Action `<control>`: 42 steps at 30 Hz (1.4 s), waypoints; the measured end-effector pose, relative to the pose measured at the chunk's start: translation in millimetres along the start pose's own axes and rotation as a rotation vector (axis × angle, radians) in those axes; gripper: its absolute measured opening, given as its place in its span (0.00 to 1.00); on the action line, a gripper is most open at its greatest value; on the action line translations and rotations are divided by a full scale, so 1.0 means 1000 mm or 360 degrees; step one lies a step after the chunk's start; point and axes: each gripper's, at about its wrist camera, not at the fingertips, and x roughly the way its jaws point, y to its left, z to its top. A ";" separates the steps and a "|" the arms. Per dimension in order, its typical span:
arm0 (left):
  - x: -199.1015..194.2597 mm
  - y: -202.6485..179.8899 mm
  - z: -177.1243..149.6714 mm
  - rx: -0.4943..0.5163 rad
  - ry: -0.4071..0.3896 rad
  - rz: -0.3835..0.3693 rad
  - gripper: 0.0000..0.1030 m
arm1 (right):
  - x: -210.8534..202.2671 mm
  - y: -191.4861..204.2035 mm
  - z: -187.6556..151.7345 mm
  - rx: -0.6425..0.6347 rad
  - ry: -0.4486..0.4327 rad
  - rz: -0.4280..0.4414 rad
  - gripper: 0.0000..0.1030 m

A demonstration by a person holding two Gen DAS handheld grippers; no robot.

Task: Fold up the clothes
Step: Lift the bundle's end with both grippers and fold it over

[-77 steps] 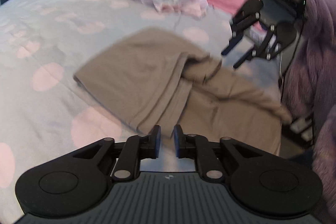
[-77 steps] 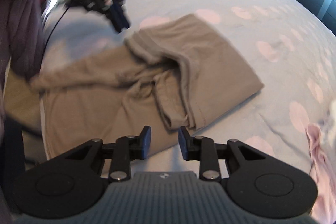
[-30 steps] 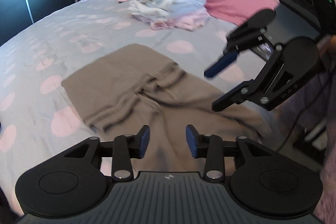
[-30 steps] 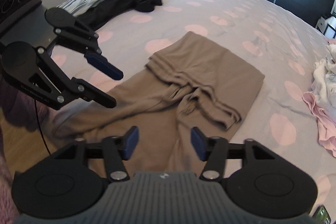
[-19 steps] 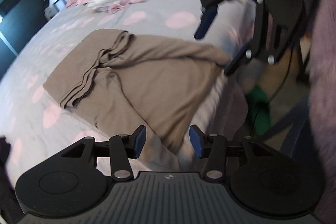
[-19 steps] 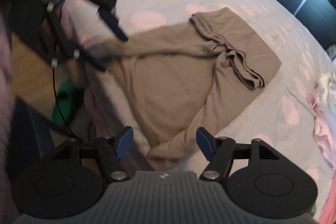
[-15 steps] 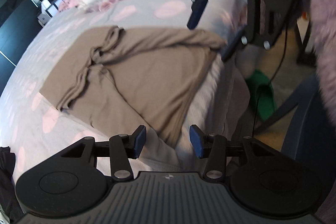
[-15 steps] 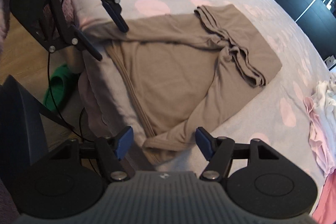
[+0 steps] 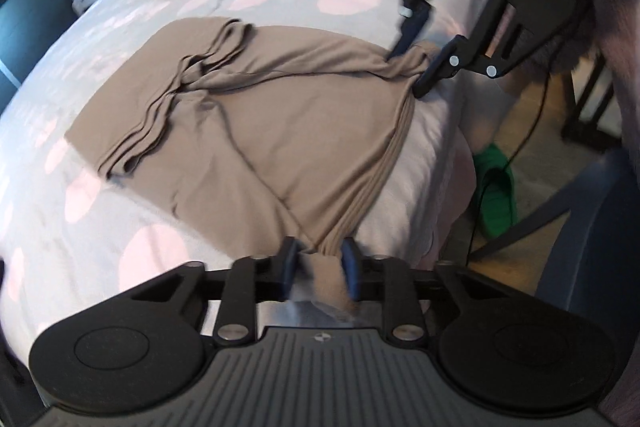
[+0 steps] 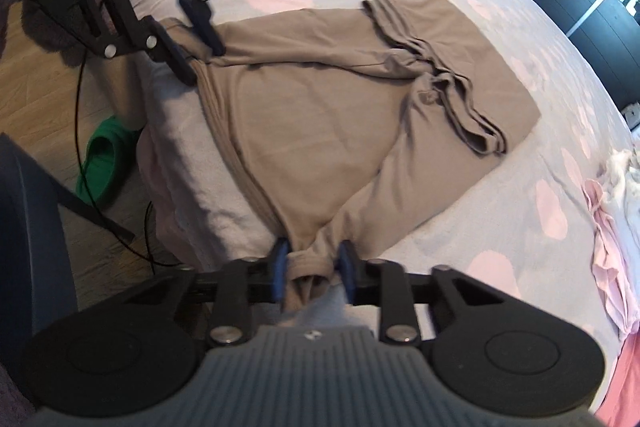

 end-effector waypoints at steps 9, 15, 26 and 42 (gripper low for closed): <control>-0.019 0.005 0.014 0.0057 -0.0020 -0.0042 0.07 | -0.020 -0.004 0.010 -0.0040 -0.0015 -0.0043 0.13; -0.039 0.002 0.019 0.0079 -0.0011 -0.0089 0.07 | -0.047 -0.008 0.016 0.0003 -0.0014 -0.0020 0.12; -0.062 0.021 0.041 0.0195 -0.0023 -0.0066 0.07 | -0.073 -0.021 0.030 -0.0084 -0.0030 -0.0075 0.12; -0.020 0.196 0.111 -0.0128 -0.0145 -0.0040 0.07 | -0.020 -0.162 0.110 -0.0049 -0.0086 -0.0187 0.11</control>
